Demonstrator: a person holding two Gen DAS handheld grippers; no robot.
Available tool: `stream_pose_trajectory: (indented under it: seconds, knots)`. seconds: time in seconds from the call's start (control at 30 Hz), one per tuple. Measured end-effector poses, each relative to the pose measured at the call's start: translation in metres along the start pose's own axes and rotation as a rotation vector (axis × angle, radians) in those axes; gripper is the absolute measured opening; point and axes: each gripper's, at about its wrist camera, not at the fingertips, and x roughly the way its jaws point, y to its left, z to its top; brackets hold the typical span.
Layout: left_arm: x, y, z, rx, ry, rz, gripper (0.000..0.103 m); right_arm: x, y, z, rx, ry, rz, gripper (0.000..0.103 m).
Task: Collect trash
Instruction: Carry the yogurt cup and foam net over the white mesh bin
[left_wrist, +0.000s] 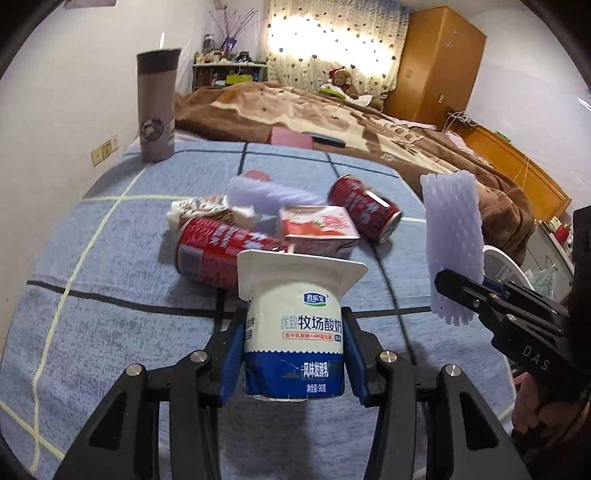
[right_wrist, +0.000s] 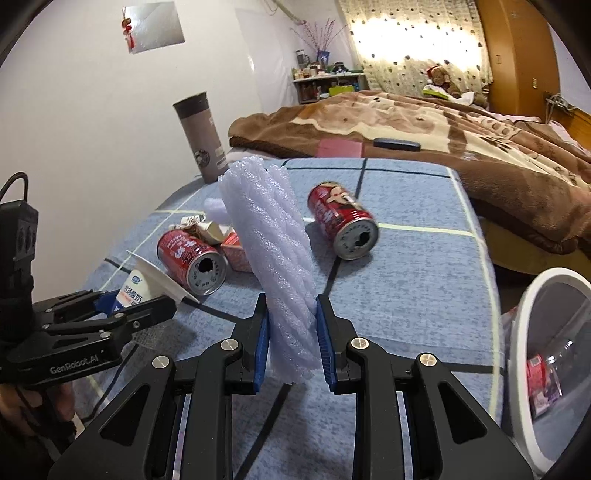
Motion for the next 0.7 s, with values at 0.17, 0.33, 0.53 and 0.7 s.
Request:
stream_pose_trajectory:
  seconds: [0.17, 0.33, 0.53, 0.7]
  knots:
    - [-0.006, -0.023, 0.003, 0.037, -0.023, -0.032, 0.05, -0.018, -0.008, -0.003, 0.009, -0.045, -0.039, 0.025]
    - [-0.007, -0.049, 0.009, 0.082, -0.046, -0.062, 0.05, -0.032, -0.02, -0.005, 0.024, -0.076, -0.082, 0.025]
    - [-0.004, -0.084, 0.015, 0.13, -0.057, -0.109, 0.05, -0.054, -0.044, -0.01, 0.045, -0.111, -0.149, 0.025]
    - [0.003, -0.116, 0.021, 0.172, -0.053, -0.152, 0.05, -0.066, -0.062, -0.013, 0.07, -0.131, -0.197, 0.025]
